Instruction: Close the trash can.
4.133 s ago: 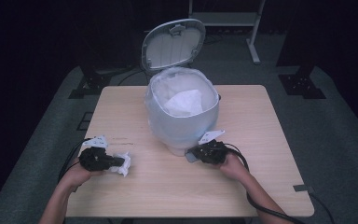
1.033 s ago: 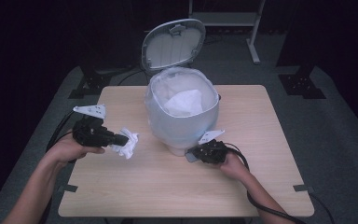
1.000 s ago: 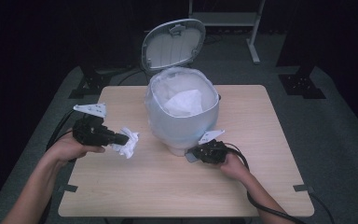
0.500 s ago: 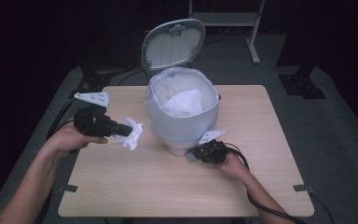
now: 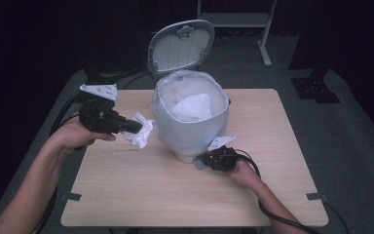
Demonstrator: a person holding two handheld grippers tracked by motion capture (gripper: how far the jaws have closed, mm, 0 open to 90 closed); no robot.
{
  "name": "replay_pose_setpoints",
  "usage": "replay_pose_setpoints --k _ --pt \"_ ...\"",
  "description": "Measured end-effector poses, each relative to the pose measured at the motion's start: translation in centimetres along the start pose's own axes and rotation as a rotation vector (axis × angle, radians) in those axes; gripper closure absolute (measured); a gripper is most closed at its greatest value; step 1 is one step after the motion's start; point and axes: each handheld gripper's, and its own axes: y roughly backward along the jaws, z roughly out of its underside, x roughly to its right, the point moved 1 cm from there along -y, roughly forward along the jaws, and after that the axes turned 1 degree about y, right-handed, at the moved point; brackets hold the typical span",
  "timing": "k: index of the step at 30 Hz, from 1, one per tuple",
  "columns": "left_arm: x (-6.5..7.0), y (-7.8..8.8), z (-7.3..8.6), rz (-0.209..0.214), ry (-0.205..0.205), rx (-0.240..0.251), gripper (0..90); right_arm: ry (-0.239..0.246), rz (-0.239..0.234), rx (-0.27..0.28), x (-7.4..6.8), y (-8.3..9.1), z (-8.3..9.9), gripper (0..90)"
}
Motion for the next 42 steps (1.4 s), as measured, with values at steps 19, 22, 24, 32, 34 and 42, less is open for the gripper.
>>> replay_pose_setpoints --k 19,22,24,32,34,42 --pt "-0.1 -0.4 -4.1 0.03 -0.048 -0.001 89.3 -0.002 -0.001 0.002 0.0 0.0 0.0 76.7" --pt "-0.3 -0.5 -4.7 0.031 -0.053 0.002 89.4 0.0 -0.002 0.004 0.1 0.0 0.0 76.7" --pt "-0.3 -0.6 -4.8 0.031 -0.053 0.001 89.4 0.0 -0.002 0.004 0.1 0.0 0.0 76.7" --pt "-0.8 -1.3 -5.9 0.035 -0.046 0.01 89.4 0.001 -0.002 0.005 0.1 0.0 0.1 76.7" --pt "-0.9 -1.3 -6.0 0.031 -0.05 0.006 89.3 0.0 -0.004 0.005 0.1 0.0 0.1 76.7" --pt "-1.3 -2.1 -7.8 0.026 -0.054 -0.003 89.2 0.0 -0.006 0.004 0.1 0.0 0.0 76.7"
